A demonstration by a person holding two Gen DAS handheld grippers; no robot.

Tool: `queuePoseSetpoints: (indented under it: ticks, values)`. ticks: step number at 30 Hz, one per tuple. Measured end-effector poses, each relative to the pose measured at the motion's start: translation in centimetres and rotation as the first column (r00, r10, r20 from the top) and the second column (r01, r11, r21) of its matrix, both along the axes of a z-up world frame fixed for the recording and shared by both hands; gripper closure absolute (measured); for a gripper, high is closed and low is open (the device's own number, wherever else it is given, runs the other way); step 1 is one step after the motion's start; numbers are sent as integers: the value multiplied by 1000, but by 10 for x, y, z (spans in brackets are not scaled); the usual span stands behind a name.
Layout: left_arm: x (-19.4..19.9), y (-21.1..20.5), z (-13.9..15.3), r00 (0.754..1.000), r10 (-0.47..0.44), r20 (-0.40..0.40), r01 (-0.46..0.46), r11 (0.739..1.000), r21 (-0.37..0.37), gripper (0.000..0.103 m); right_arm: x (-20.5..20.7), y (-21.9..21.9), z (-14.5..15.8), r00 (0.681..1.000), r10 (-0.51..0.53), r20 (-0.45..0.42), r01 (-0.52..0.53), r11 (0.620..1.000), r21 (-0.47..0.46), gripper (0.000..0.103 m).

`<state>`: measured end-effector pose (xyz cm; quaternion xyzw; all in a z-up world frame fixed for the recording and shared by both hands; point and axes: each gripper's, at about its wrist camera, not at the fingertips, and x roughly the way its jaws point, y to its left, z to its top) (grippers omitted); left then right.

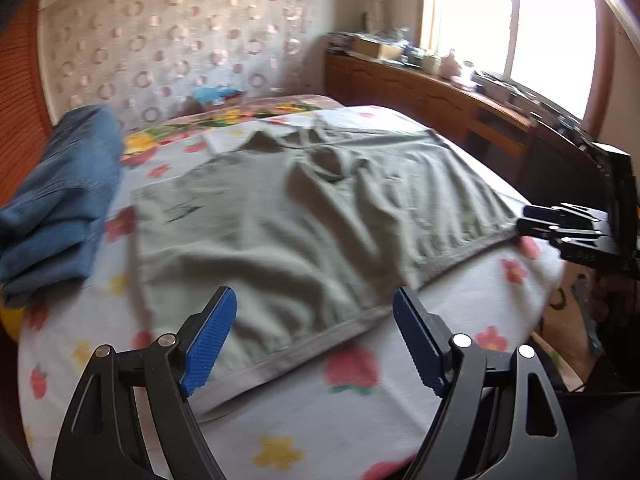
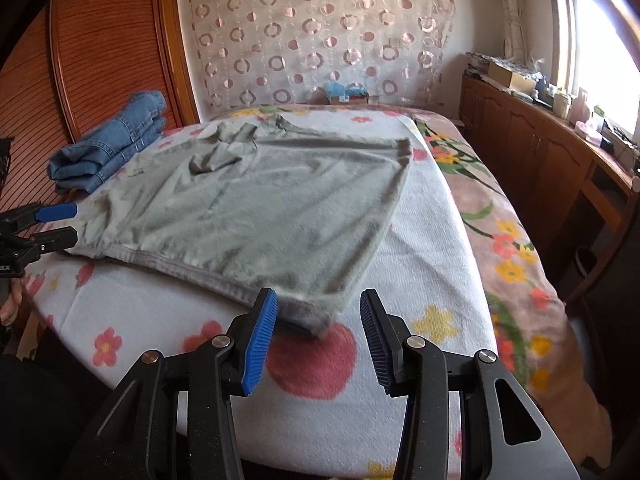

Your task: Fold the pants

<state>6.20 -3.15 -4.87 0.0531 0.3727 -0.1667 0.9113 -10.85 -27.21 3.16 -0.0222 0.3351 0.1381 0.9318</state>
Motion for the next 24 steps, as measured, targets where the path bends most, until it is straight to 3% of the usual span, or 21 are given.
queuePoseSetpoints:
  ticks: [9, 20, 24]
  values:
    - [2, 42, -23, 992, 120, -46, -119, 993, 10, 22, 5, 1, -13, 999, -26, -20, 24, 997, -71, 59]
    - [-12, 68, -35, 983, 170, -71, -173, 985, -28, 22, 0, -7, -9, 999, -26, -22, 25, 999, -45, 59]
    - [-16, 73, -32, 981, 178, -72, -182, 981, -64, 27, -3, -8, -7, 1000, -22, -9, 22, 999, -29, 59]
